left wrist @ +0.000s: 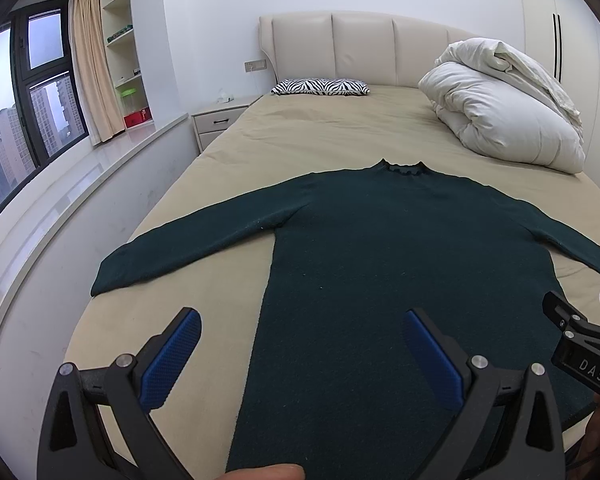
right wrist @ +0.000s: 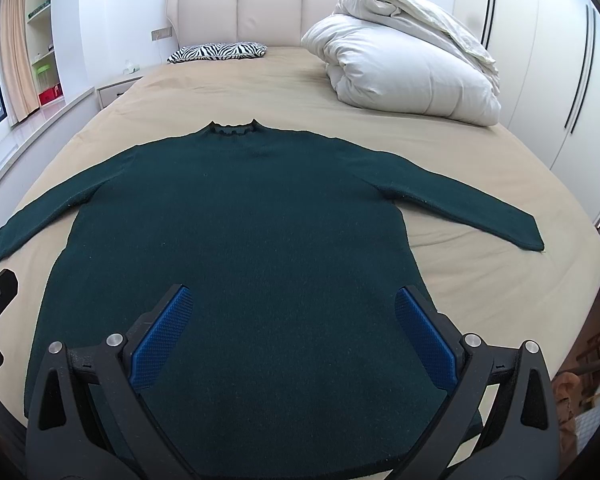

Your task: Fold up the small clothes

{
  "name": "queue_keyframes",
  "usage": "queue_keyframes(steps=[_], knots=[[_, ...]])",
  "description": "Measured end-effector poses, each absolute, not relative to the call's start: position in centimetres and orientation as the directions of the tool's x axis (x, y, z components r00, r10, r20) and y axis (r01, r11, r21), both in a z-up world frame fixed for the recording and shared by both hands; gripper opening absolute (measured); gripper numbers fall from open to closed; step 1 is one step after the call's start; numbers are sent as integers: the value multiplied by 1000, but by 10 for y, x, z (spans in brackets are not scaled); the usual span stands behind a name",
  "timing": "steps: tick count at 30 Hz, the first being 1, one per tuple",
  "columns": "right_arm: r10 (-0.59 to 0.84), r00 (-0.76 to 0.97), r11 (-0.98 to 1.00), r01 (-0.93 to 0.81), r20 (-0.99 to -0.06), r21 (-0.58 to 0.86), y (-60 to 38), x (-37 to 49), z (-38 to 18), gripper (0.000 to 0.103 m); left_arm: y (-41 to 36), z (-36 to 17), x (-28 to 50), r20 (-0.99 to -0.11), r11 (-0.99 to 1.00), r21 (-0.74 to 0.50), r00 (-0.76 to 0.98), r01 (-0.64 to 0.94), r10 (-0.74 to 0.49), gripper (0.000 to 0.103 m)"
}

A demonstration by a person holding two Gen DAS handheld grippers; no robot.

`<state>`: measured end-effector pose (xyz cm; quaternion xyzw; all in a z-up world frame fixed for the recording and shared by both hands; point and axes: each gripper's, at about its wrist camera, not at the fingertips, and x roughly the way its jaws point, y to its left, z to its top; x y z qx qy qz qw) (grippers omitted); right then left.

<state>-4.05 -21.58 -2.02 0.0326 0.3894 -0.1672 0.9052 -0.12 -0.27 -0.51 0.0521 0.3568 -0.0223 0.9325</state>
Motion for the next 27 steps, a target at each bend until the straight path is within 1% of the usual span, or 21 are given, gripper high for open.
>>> queue_keyframes(steps=[27], knots=[[-275, 635, 942, 327, -722, -71, -216, -41, -25, 103, -3, -5, -1, -670, 994, 79, 742, 79, -6, 103]])
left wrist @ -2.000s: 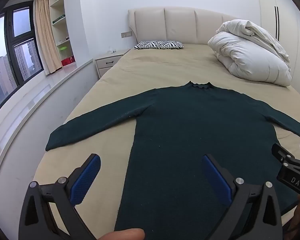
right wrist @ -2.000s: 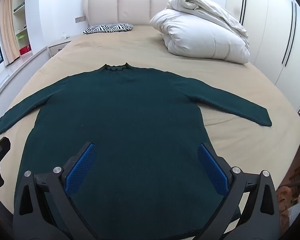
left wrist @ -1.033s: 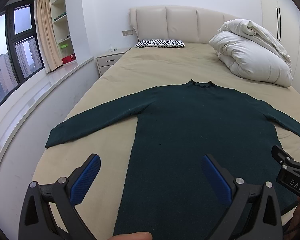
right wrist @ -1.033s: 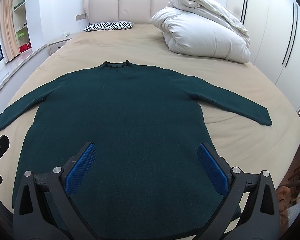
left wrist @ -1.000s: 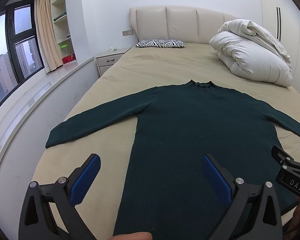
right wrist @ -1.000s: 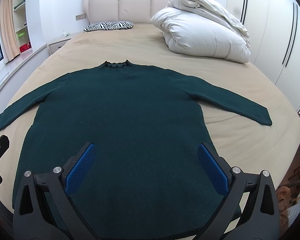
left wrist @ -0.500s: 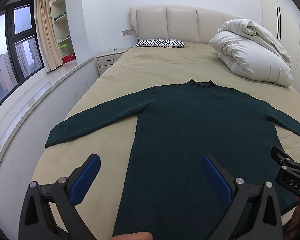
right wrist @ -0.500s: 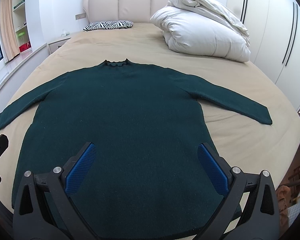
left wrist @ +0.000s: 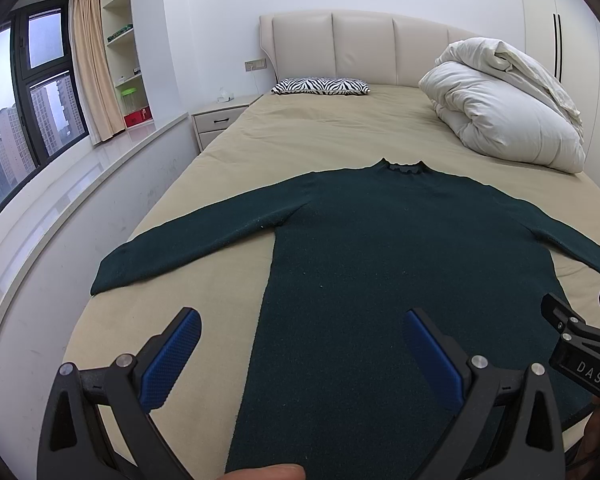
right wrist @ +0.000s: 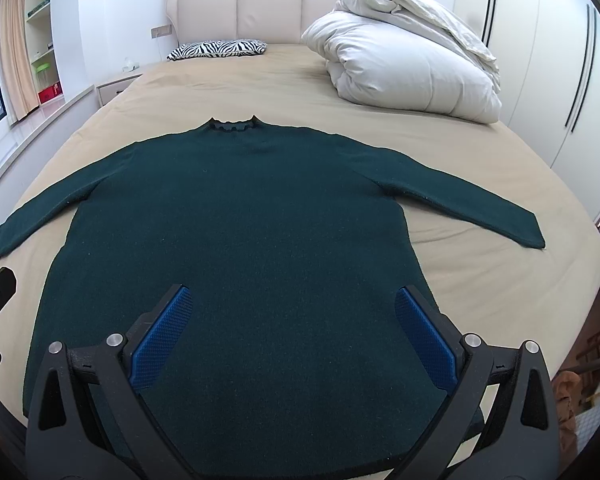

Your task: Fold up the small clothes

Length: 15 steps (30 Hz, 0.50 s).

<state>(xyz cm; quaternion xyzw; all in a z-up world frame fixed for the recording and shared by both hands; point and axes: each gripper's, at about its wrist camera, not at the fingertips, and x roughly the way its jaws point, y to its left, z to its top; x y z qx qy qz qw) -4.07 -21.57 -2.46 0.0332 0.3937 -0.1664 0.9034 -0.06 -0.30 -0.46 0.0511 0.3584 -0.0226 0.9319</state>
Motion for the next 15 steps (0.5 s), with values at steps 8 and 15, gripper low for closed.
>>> queue_keyframes(steps=[8, 15], knots=[[-274, 634, 942, 327, -724, -70, -216, -41, -25, 103, -3, -5, -1, -671, 994, 79, 742, 78, -5, 103], [-273, 631, 943, 325, -726, -72, -215, -40, -28, 103, -3, -5, 0, -671, 994, 80, 742, 78, -5, 103]])
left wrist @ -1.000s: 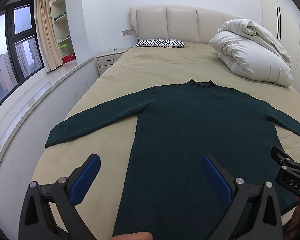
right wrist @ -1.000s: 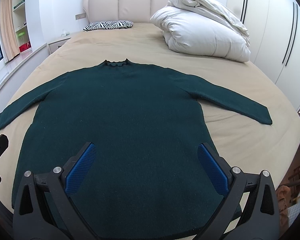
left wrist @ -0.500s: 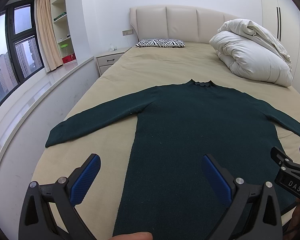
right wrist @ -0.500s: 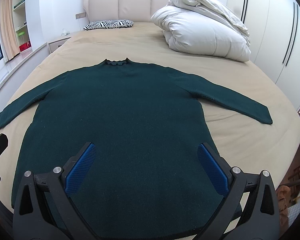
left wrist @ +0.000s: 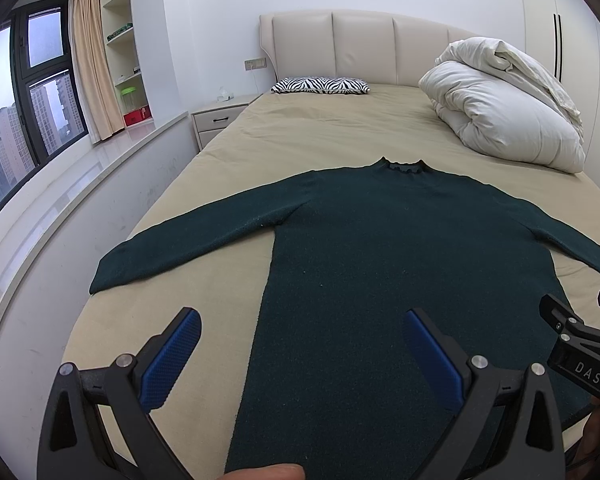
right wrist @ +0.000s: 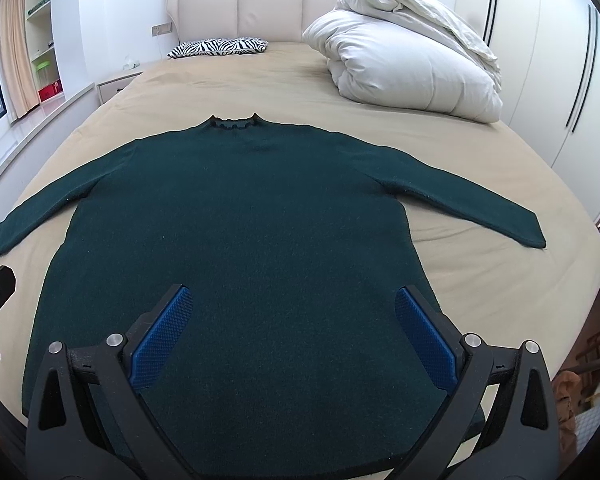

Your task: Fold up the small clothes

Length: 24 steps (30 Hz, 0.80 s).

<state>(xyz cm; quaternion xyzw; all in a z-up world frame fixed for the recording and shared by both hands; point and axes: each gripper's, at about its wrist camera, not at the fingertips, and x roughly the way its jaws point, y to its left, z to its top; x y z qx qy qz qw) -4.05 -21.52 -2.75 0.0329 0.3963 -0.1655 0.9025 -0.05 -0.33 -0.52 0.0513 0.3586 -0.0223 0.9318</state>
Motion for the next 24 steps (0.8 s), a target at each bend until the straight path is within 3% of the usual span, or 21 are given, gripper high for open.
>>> queue_keyframes(steps=[20, 24], knots=[[-270, 624, 943, 324, -733, -72, -217, -39, -32, 103, 5, -8, -7, -677, 994, 73, 736, 80, -9, 103], [-263, 619, 942, 329, -740, -60, -221, -37, -35, 103, 12, -18, -12, -710, 994, 4, 700, 108, -73, 103]])
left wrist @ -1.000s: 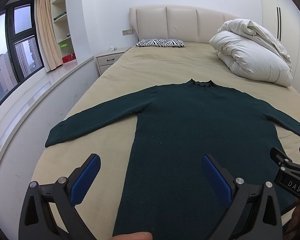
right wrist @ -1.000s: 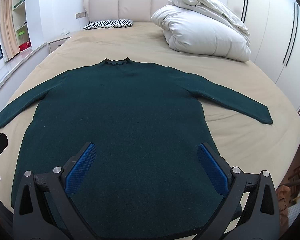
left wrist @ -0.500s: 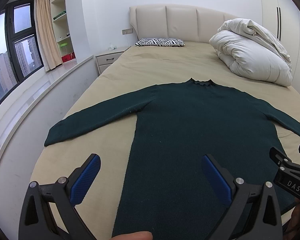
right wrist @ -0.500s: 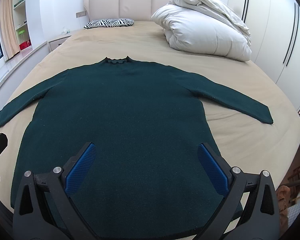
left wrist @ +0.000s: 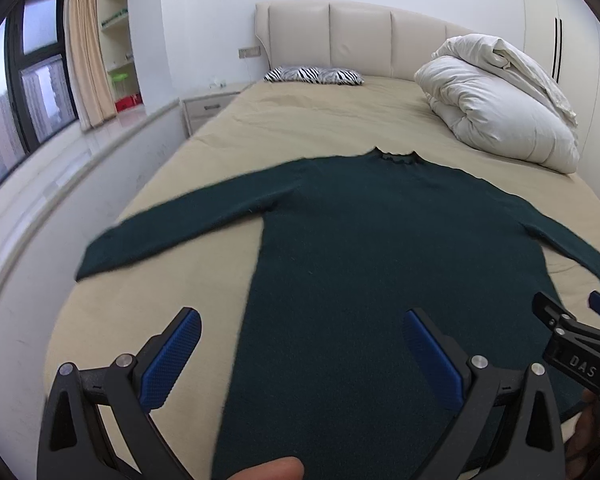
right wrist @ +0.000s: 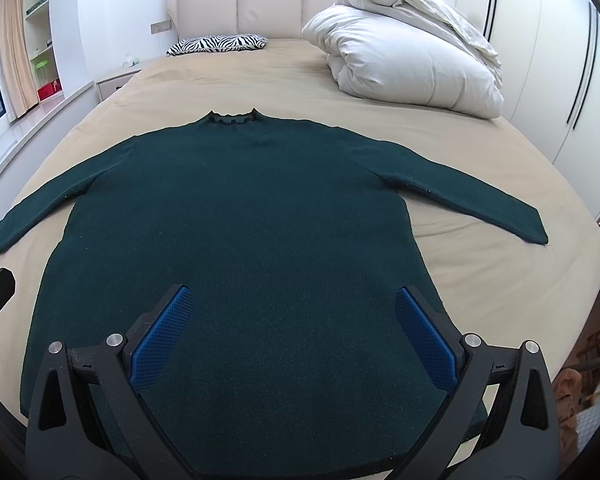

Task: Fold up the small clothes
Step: 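Grasp the sleeve cuff of the green sweater with the right gripper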

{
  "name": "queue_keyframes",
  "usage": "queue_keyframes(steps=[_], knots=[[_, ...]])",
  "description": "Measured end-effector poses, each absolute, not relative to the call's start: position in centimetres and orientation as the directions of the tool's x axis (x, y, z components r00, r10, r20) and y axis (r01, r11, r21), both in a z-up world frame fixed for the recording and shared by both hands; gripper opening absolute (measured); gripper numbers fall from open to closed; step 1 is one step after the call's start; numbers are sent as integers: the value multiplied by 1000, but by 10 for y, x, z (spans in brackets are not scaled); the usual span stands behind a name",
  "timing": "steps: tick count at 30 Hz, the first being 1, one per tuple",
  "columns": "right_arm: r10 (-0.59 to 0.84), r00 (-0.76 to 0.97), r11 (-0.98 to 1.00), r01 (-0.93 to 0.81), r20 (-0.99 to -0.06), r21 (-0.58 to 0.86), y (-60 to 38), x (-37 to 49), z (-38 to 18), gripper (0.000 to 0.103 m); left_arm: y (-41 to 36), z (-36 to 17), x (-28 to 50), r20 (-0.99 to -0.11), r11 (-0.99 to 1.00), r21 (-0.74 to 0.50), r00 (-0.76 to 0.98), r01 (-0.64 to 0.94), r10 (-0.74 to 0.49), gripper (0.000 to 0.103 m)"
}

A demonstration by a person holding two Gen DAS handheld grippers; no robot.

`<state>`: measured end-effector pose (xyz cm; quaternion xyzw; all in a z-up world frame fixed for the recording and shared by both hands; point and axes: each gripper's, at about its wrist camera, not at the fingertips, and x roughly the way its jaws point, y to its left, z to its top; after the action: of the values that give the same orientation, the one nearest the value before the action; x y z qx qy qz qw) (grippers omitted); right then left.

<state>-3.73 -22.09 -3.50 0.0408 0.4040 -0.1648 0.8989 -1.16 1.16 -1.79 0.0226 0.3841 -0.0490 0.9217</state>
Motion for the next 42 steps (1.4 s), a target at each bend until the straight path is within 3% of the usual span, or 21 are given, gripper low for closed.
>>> queue_keyframes(steps=[4, 13, 15, 18, 22, 25, 32, 37, 42], knots=[[-259, 609, 935, 353, -749, -36, -237, -36, -39, 103, 16, -34, -10, -762, 981, -120, 620, 150, -188, 103], [-307, 554, 862, 507, -774, 21, -343, -44, -60, 103, -4, -58, -17, -816, 971, -84, 544, 222, -195, 103], [-301, 554, 829, 554, -776, 73, -382, -52, -64, 103, -9, -65, -12, -839, 962, -109, 495, 250, -224, 103], [-281, 559, 756, 630, -780, 179, -451, -69, -70, 103, -11, -73, -4, -850, 935, -239, 409, 261, -331, 103], [-258, 599, 583, 722, -758, 372, -552, -98, -79, 102, -23, -78, 3, -870, 924, -272, 342, 268, -355, 103], [-240, 622, 473, 745, -745, 470, -613, -112, -92, 96, -33, -78, 2, -879, 921, -258, 325, 291, -349, 103], [-145, 663, 291, 738, -735, 608, -701, -106, -135, 66, -57, -79, 0, -869, 906, -218, 351, 362, -350, 103], [-137, 725, 213, 687, -675, 695, -728, -92, -152, 62, -54, -78, 12, -879, 939, -143, 396, 314, -266, 103], [-137, 768, 121, 640, -626, 759, -747, -75, -164, 44, -27, -84, 32, -870, 938, -224, 378, 265, -315, 103]])
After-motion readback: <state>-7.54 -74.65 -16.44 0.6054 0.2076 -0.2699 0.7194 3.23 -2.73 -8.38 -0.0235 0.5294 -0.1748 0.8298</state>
